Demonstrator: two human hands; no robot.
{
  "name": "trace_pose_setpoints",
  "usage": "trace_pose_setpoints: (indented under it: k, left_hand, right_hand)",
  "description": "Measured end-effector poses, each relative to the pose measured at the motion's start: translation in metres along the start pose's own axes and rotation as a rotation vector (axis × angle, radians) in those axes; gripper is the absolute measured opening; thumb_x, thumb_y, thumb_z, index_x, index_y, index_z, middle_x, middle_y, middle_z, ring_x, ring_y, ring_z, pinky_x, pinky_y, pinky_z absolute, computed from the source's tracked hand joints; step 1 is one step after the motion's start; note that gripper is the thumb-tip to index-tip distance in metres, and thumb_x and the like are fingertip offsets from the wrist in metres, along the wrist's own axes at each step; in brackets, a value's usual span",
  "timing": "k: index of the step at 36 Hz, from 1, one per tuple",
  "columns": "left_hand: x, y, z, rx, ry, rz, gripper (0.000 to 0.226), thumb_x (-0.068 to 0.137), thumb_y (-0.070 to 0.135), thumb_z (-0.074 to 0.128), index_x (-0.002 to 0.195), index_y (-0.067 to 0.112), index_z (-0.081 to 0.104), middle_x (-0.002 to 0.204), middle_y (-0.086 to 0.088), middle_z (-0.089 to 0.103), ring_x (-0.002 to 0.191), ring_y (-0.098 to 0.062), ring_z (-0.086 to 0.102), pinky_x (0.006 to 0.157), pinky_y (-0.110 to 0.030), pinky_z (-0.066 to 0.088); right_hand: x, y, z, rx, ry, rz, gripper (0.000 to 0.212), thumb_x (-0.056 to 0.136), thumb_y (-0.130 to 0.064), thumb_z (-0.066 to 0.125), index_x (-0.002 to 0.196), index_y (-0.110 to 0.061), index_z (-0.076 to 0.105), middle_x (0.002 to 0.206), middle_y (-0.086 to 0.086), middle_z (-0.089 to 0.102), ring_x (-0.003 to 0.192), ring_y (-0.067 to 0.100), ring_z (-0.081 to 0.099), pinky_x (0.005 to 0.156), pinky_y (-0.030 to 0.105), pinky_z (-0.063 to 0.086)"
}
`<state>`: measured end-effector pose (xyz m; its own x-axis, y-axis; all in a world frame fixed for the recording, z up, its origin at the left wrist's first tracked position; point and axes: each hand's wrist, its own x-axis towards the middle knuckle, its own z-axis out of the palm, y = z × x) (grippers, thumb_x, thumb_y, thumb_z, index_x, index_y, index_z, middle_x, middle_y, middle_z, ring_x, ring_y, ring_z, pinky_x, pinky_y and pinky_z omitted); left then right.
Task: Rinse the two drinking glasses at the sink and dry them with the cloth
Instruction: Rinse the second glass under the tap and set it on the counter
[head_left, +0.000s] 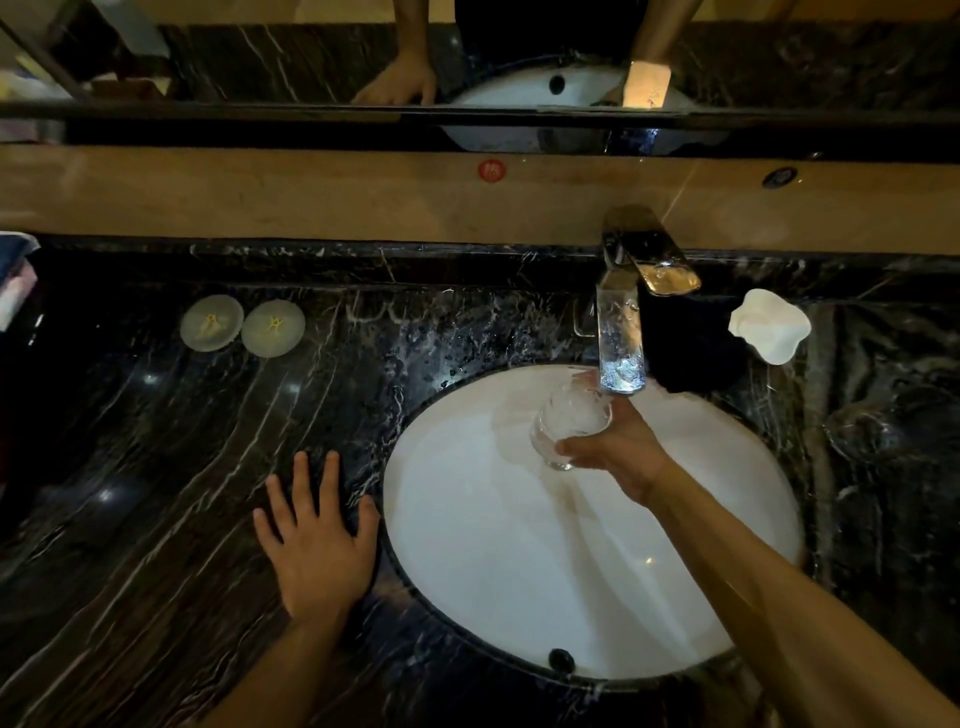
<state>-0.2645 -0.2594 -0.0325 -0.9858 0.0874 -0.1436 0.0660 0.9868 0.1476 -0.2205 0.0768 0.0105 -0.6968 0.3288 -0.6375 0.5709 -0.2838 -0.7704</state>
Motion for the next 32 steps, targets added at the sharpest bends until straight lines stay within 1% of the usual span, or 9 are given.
trace_pose_setpoints:
  k: [4,6,9,16,22,25,27,30,32]
  left_hand:
    - [0.000,-0.001,0.000,0.004,-0.001,-0.006,0.072,0.091,0.061,0.022,0.155,0.028,0.024,0.164,-0.007,0.018,0.151,-0.036,0.009,0.118,-0.061,0.010]
    - [0.000,0.000,0.000,0.002,-0.001,-0.006,0.072,0.091,0.062,0.022,0.155,0.028,0.024,0.164,-0.007,0.018,0.151,-0.036,0.009,0.118,-0.061,0.009]
    - [0.000,0.001,-0.001,0.001,-0.001,-0.005,0.072,0.091,0.061,0.022,0.155,0.028,0.024,0.164,-0.007,0.019,0.150,-0.036,0.010,0.118,-0.060,0.009]
    - [0.000,0.001,0.000,-0.002,-0.001,-0.018,0.072,0.091,0.061,0.023,0.155,0.029,0.025,0.164,-0.005,0.017,0.151,-0.035,0.008,0.119,-0.060,0.008]
    - [0.000,0.002,-0.001,-0.011,-0.001,-0.020,0.072,0.091,0.061,0.023,0.155,0.029,0.025,0.164,-0.006,0.017,0.151,-0.035,0.008,0.119,-0.059,0.007]
    - [0.000,0.002,-0.001,-0.011,-0.001,-0.015,0.071,0.091,0.061,0.023,0.155,0.029,0.025,0.164,-0.006,0.017,0.151,-0.034,0.007,0.119,-0.059,0.007]
    - [0.000,0.001,-0.001,-0.013,0.001,-0.014,0.071,0.091,0.061,0.023,0.155,0.029,0.024,0.164,-0.006,0.017,0.151,-0.034,0.006,0.119,-0.060,0.007]
    - [0.000,0.001,-0.001,-0.008,0.000,-0.017,0.072,0.091,0.061,0.023,0.155,0.029,0.025,0.164,-0.006,0.017,0.151,-0.035,0.007,0.119,-0.060,0.008]
    - [0.000,0.001,0.000,-0.005,-0.001,-0.017,0.072,0.091,0.061,0.023,0.155,0.028,0.026,0.164,-0.006,0.017,0.151,-0.035,0.008,0.118,-0.060,0.008]
  right_hand:
    - [-0.001,0.002,0.009,-0.076,0.151,-0.139,0.076,0.062,0.004,0.088,0.126,-0.019,0.053,0.114,-0.003,0.063,0.102,0.013,0.062,0.082,0.028,0.052]
    - [0.000,0.001,0.009,-0.121,0.221,-0.189,0.073,0.066,0.003,0.086,0.128,-0.016,0.053,0.115,0.000,0.063,0.102,0.017,0.061,0.082,0.022,0.048]
    - [0.001,-0.001,0.008,-0.177,0.296,-0.264,0.071,0.068,0.003,0.085,0.130,-0.011,0.053,0.114,0.003,0.062,0.102,0.019,0.061,0.070,0.004,0.044]
    - [-0.007,-0.007,0.001,-0.477,0.415,-0.401,0.071,0.065,-0.003,0.080,0.129,-0.020,0.053,0.130,0.002,0.053,0.113,0.020,0.052,0.084,0.028,0.043]
    - [-0.006,-0.005,-0.014,-0.737,0.470,-0.319,0.086,0.056,-0.016,0.084,0.135,-0.021,0.049,0.133,0.005,0.049,0.122,0.030,0.043,0.090,0.039,0.043]
    - [-0.007,-0.008,-0.023,-0.808,0.396,-0.205,0.090,0.054,-0.026,0.084,0.135,-0.024,0.044,0.131,0.006,0.051,0.121,0.033,0.043,0.090,0.046,0.045]
    - [-0.008,-0.012,-0.028,-0.656,0.298,-0.107,0.084,0.053,-0.018,0.085,0.129,-0.024,0.050,0.124,0.007,0.057,0.114,0.032,0.051,0.087,0.044,0.049]
    - [-0.012,-0.016,-0.033,-0.358,0.101,0.069,0.071,0.061,0.002,0.080,0.121,-0.026,0.055,0.112,0.005,0.065,0.100,0.026,0.060,0.066,0.029,0.046]
    - [-0.014,-0.016,-0.033,-0.239,0.004,0.178,0.068,0.065,0.005,0.077,0.119,-0.031,0.057,0.108,0.002,0.066,0.096,0.021,0.060,0.067,0.028,0.046]
